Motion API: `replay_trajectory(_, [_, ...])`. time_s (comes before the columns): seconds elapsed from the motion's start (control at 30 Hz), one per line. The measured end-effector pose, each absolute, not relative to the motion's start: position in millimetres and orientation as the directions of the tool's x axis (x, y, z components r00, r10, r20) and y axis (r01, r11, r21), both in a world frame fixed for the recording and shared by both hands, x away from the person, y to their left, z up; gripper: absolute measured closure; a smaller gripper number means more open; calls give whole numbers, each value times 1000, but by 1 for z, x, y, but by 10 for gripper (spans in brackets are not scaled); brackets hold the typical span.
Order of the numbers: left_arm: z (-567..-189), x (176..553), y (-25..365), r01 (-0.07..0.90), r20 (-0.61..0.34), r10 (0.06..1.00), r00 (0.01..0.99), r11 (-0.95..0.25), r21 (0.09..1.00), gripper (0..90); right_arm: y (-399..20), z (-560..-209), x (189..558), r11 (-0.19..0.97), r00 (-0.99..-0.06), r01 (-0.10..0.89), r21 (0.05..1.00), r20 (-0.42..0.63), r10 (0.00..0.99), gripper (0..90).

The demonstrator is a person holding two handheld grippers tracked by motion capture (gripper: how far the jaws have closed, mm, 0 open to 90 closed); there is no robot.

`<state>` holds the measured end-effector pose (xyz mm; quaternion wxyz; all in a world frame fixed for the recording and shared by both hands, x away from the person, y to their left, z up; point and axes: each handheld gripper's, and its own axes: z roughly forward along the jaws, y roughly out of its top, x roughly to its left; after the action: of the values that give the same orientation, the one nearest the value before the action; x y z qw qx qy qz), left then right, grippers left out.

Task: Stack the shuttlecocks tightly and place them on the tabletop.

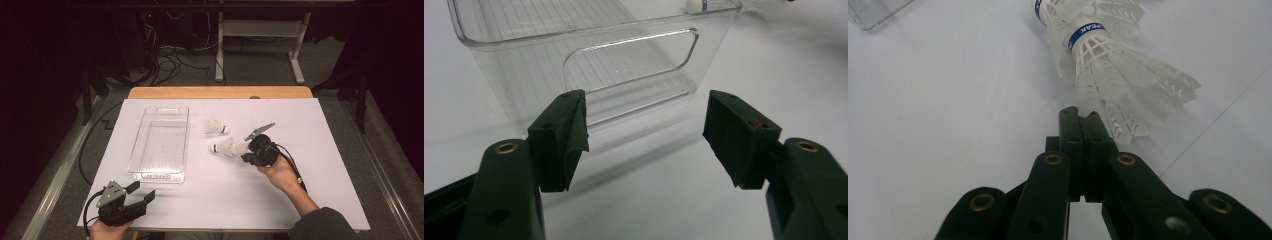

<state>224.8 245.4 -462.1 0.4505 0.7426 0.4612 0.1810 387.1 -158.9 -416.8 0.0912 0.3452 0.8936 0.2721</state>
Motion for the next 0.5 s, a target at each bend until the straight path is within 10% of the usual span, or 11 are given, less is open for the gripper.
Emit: replay_trajectory(0.5, [-462,225,246,522,-146,847,511,-171,836,347,-144,-415,395,640,-767,550,537,22,641,900])
